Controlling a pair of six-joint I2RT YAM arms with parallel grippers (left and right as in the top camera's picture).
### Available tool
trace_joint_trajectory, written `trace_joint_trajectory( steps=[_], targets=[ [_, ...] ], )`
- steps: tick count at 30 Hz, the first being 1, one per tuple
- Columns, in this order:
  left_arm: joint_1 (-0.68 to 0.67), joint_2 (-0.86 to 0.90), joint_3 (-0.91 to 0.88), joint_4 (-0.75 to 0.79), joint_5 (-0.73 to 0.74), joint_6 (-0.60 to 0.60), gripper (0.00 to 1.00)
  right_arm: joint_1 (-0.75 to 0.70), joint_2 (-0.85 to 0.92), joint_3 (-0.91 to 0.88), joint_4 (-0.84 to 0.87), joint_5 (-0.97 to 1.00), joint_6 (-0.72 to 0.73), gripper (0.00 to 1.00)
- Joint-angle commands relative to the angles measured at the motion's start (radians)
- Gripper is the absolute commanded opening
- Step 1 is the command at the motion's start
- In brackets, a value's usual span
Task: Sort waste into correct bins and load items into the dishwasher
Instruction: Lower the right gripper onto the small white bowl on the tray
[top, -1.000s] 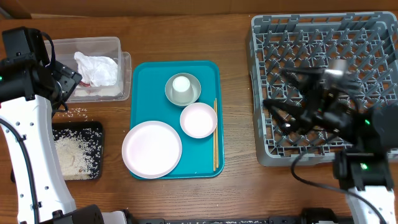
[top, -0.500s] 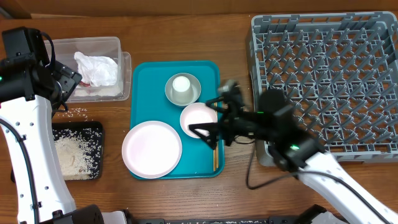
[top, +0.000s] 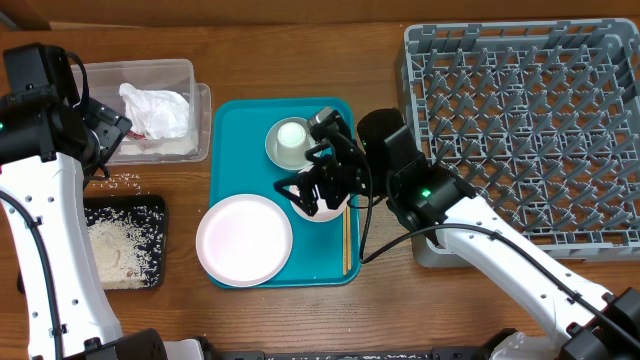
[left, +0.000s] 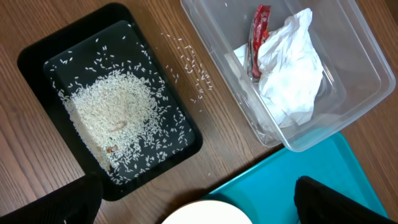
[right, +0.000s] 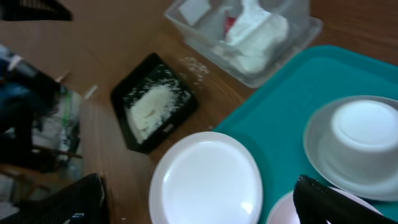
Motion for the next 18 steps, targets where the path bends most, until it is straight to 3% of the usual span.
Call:
trace_joint_trajectory(
  steps=[1,4,7,11,18],
  targets=[
    [0.004,0.007,0.006,0.0,0.0,-0.013,1.0,0.005,-0.004,0.032,0.04,-0.126,0.04,1.0],
    [0.004,0.007,0.006,0.0,0.0,-0.012,1.0,0.005,-0.002,0.032,0.061,-0.097,0.059,1.0],
    [0.004,0.007,0.006,0.0,0.0,-0.012,1.0,0.018,0.0,0.032,0.049,0.08,0.216,1.0],
    [0.004,0.007,0.006,0.0,0.0,-0.013,1.0,0.044,0.0,0.044,0.006,0.154,0.226,1.0],
    [0.004,0.007,0.006,0.0,0.0,-0.013,1.0,0.052,0.068,0.218,-0.262,0.224,0.244,1.0]
  ],
)
